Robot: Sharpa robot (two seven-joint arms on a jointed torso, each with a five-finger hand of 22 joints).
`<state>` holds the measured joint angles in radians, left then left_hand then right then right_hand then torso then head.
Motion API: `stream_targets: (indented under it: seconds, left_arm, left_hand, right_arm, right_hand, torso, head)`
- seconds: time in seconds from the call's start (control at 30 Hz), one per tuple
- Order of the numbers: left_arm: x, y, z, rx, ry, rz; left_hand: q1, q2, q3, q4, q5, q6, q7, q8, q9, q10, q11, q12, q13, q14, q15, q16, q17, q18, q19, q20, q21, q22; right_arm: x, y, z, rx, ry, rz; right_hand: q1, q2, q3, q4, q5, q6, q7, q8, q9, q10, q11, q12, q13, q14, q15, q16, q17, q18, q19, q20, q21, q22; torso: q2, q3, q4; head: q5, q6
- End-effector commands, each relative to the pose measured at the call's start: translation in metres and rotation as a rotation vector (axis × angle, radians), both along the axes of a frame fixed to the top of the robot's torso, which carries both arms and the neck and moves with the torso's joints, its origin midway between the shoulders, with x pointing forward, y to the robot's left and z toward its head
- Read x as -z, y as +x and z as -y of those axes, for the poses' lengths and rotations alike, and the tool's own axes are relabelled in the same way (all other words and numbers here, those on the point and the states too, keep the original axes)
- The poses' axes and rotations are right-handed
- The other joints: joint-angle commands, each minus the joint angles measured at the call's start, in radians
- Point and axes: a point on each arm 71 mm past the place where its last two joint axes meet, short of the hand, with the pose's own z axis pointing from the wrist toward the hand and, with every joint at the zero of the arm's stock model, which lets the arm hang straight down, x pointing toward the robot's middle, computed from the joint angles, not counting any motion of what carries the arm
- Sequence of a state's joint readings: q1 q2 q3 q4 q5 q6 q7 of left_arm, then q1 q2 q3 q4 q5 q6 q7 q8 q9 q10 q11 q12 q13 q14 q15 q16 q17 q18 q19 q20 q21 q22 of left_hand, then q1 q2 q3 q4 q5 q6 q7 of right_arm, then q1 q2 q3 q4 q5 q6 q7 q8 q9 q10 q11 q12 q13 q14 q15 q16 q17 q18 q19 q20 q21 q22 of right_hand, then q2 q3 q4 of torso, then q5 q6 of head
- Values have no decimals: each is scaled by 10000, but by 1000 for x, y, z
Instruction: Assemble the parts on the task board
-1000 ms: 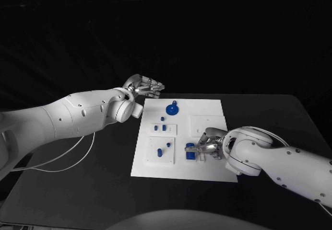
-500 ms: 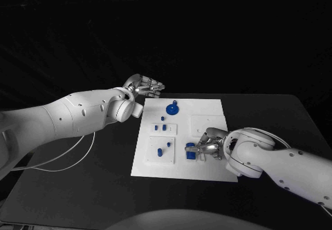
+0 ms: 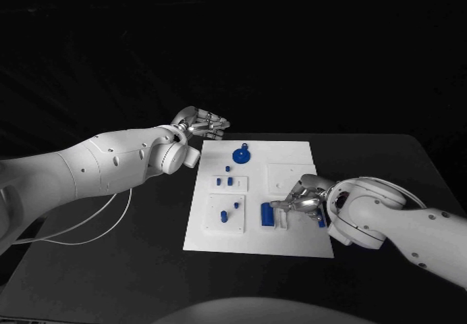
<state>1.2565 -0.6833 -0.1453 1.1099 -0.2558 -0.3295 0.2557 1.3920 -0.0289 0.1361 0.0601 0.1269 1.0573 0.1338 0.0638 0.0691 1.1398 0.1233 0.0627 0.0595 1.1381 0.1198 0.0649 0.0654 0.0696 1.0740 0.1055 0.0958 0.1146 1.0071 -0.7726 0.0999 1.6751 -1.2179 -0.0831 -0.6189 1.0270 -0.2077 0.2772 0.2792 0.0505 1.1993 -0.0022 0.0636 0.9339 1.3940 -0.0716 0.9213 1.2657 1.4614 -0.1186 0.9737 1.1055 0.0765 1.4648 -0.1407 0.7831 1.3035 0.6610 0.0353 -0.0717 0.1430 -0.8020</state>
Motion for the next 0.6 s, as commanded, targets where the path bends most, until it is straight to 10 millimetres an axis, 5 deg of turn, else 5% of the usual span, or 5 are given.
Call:
stream_targets:
  seconds: [0.03, 0.23, 0.4, 0.5, 0.6]
  left_arm:
    - [0, 0, 1, 39, -72, 27]
    - [0, 0, 1, 16, -62, 33]
    - [0, 0, 2, 28, -64, 25]
    - [0, 0, 2, 31, -65, 22]
    - [0, 0, 2, 40, -66, 6]
  left_hand:
    - [-75, 50, -45, 41, -44, -80, -4, 0, 7, -27, 11, -26, -4, -19, 48, -33, 16, 100, 56, 45, -63, -12]
    - [-75, 50, -45, 41, -44, -80, -4, 0, 7, -27, 11, -26, -4, -19, 48, -33, 16, 100, 56, 45, -63, -12]
    - [-43, 51, -59, 45, -38, -80, -8, 1, 7, -22, 9, -26, -4, -13, 45, -32, 16, 99, 74, 42, -44, -109]
    - [-43, 51, -59, 45, -38, -80, -8, 1, 7, -22, 9, -26, -4, -13, 45, -32, 16, 99, 74, 42, -44, -109]
    - [-43, 51, -59, 45, -38, -80, -8, 1, 7, -22, 9, -26, -4, -13, 45, -32, 16, 99, 74, 42, -44, -109]
  right_arm:
    - [-8, 3, 8, 38, 227, 131]
    - [-20, 11, 39, 497, 33, 27]
    - [-21, 15, 67, 872, -443, -96]
    - [-20, 15, 79, 990, -747, -145]
    - [-18, 13, 87, 993, -1099, -166]
  right_hand:
    - [100, -8, 95, -37, 26, 58, -5, 27, 71, 64, 18, 118, 32, 21, -24, 27, 15, -25, 581, -25, 82, 35]
    - [63, -27, 587, -382, 332, 20, -7, 19, 371, 57, 25, 229, 69, 6, -14, 141, 19, 0, 575, 3, 216, 72]
    - [95, -8, 999, -963, 1852, -37, -58, 16, 428, 36, -10, 200, 44, -2, -33, 181, 24, -15, 568, -12, 251, 92]
    - [-20, -27, 1266, -1335, 2345, -66, -75, 14, 450, 24, -23, 196, 37, -10, -44, 200, 27, -29, 569, -23, 266, 110]
    - [-268, -41, 1612, -1739, 2364, -75, -81, 13, 482, 20, -28, 193, 25, -15, -51, 217, 25, -47, 570, -30, 270, 132]
  torso:
    - [-19, -4, -19]
    - [-12, -2, -20]
    - [12, 2, 7]
    - [8, 4, -3]
    - [4, 7, -18]
  head:
    - [-39, 38]
    - [-149, 90]
    - [-281, 112]
    - [-331, 126]
    - [-367, 117]
